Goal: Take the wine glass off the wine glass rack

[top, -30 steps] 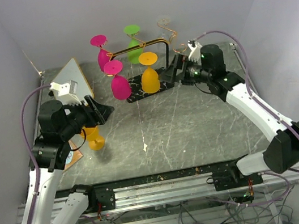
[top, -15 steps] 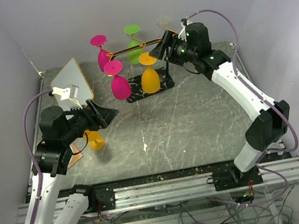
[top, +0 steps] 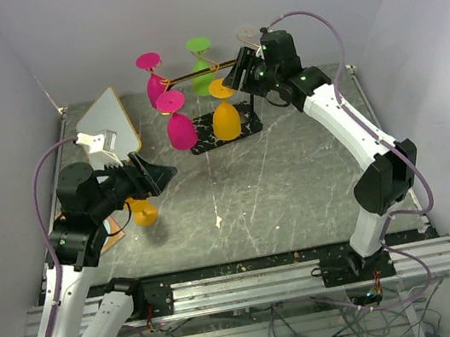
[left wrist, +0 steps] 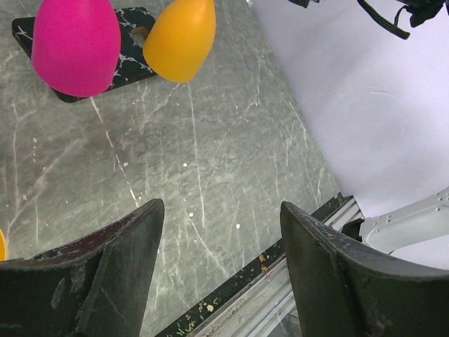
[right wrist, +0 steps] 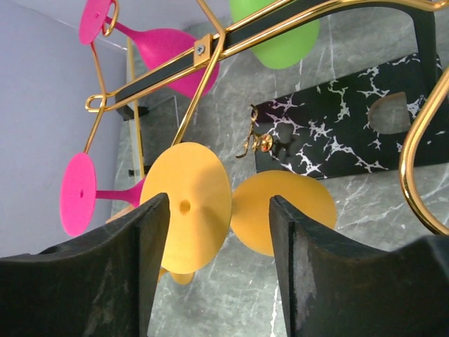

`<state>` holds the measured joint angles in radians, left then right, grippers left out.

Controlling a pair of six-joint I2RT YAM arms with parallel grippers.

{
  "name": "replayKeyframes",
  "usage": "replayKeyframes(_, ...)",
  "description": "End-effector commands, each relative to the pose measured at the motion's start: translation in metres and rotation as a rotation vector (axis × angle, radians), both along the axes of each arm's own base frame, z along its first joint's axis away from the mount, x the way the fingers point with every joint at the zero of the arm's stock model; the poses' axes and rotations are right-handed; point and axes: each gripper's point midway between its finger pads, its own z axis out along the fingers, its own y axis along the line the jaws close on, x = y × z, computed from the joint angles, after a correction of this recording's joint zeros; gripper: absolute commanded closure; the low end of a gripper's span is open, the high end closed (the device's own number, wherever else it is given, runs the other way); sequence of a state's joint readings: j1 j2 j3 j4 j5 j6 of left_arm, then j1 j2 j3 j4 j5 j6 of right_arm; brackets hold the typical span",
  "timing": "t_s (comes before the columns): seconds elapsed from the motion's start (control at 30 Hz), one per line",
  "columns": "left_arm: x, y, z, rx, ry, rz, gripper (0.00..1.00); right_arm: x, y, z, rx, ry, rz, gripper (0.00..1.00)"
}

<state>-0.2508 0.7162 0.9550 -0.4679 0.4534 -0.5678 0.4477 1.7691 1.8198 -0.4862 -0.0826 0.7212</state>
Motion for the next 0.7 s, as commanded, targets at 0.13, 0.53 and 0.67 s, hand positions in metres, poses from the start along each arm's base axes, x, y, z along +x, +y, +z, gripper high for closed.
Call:
replayKeyframes(0.13, -0.0039, 0.0051, 0.0149, 0.014, -0.046, 0.013, 0.23, 0.0047, -0.0008, 0.0011, -0.045, -0.011, -0.022, 0.49)
replayKeyframes(0.53, -0.006, 0.0067, 0.0172, 0.017, -0.051, 0.019, 0.23, 0.0066, 0.0026, 0.0039, -0.04, -0.011, -0.021, 0.67)
replayKeyframes(0.67, -0.0062, 0.0064, 0.0177, 0.017, -0.051, 0.017, 0.23, 0.007, 0.0018, 0.0039, -0.039, -0.008, -0.029, 0.73)
